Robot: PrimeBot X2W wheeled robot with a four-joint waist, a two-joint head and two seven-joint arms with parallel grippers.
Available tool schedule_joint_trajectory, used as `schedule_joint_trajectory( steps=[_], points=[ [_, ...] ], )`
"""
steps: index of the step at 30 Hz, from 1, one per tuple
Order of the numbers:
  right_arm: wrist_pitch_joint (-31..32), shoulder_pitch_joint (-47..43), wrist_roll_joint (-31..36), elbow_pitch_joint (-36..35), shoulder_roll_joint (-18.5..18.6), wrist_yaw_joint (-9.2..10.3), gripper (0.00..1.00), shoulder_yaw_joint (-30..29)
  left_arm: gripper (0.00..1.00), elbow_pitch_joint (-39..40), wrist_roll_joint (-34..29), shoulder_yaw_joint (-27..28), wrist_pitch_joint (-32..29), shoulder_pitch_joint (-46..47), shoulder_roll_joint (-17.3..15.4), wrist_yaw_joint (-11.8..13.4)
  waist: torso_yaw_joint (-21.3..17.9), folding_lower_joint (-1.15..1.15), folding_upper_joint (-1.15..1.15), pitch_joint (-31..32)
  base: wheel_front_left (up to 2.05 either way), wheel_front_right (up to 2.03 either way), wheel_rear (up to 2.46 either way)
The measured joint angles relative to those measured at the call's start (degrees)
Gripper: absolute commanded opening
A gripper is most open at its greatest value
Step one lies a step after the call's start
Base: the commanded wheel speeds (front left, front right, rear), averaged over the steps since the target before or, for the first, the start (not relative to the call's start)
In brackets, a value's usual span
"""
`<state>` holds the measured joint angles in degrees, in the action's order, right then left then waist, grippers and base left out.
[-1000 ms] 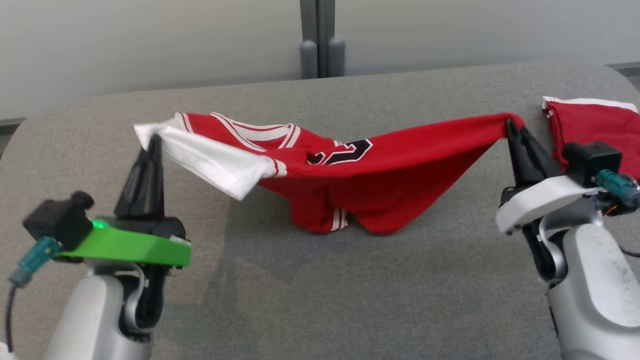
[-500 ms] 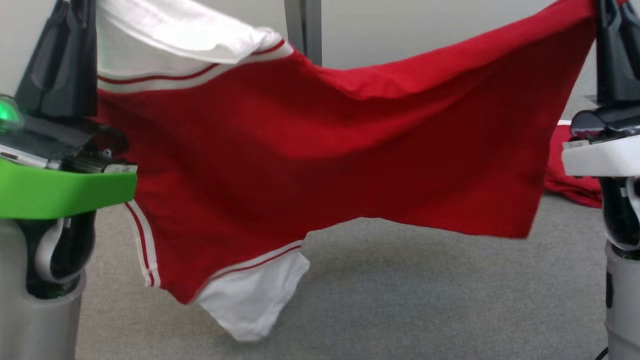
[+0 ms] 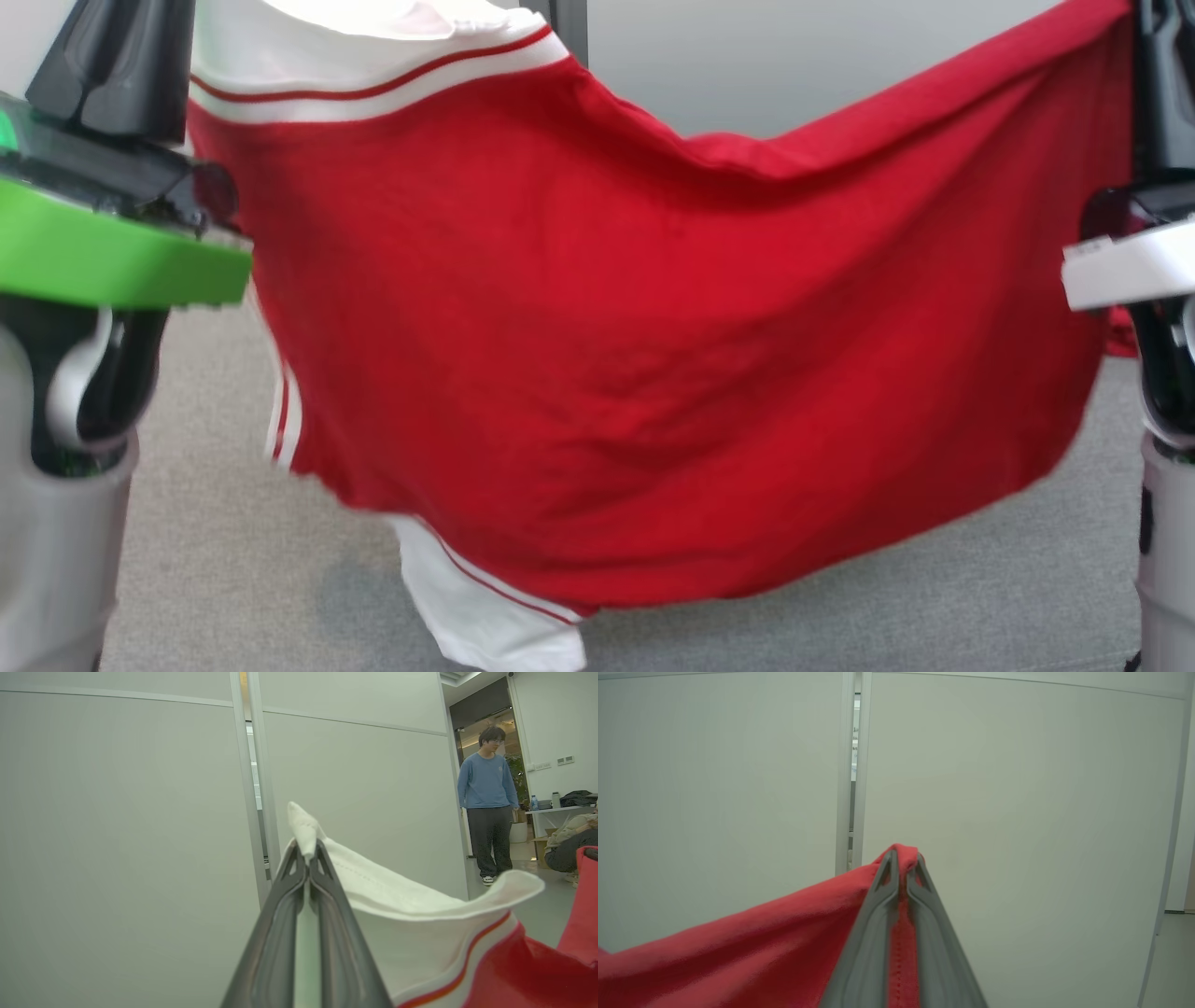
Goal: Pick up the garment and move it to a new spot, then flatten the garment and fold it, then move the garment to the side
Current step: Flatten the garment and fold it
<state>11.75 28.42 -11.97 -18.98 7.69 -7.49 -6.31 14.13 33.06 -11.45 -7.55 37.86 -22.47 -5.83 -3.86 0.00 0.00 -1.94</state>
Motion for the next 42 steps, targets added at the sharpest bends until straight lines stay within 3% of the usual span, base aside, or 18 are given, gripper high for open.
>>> schedule_joint_trajectory(
  steps=[6, 12, 18, 23, 31, 36, 42],
  points=[
    [-2.7, 13.0, 0.4, 12.3, 0.2, 0.00, 0.00, 3.2, 0.00, -9.8, -2.7, -1.8, 0.5, 11.5, -1.0, -0.7, 0.1, 0.00, 0.00, -6.3, 0.00, 0.00, 0.00],
    [-10.5, 33.6, 7.8, 28.7, -0.1, 0.00, 0.00, 5.5, 0.00, -23.5, -7.4, -4.8, 4.4, 29.6, -0.8, -1.2, -0.1, 0.00, 0.00, -14.0, 0.00, 0.00, 0.00],
    [-18.9, 51.4, 16.0, 45.0, -1.9, -0.02, 0.00, 3.5, 0.00, -38.1, -12.1, -6.1, 12.7, 45.5, 2.3, -1.2, -0.3, 0.00, 0.00, -21.7, 0.00, 0.00, 0.00],
    [-23.9, 58.9, 22.5, 53.9, -2.4, -0.01, 0.00, -1.3, 0.00, -46.6, -12.4, -7.1, 18.1, 50.9, 6.3, -1.2, 0.0, 0.01, 0.00, -26.9, 0.00, 0.00, 0.00],
    [-26.5, 54.4, 27.7, 63.3, -3.9, -0.02, 0.00, -5.0, 0.00, -51.9, -7.0, -8.7, 22.0, 44.2, 11.1, -1.5, 2.3, 0.02, 0.00, -33.1, 0.00, 0.00, 0.00],
    [-26.8, 49.9, 27.3, 62.2, -4.4, -0.02, 0.00, -5.1, 0.00, -48.2, -3.8, -10.5, 22.4, 38.1, 10.4, -1.6, 3.7, 0.02, 0.00, -35.8, 0.00, 0.00, 0.00],
    [-26.8, 44.2, 23.4, 58.2, -4.7, -0.03, 0.00, -3.6, 0.00, -39.4, -1.4, -7.0, 22.5, 29.0, 8.6, -1.6, 4.3, 0.01, 0.00, -37.6, 0.00, 0.00, 0.00]
  ],
)
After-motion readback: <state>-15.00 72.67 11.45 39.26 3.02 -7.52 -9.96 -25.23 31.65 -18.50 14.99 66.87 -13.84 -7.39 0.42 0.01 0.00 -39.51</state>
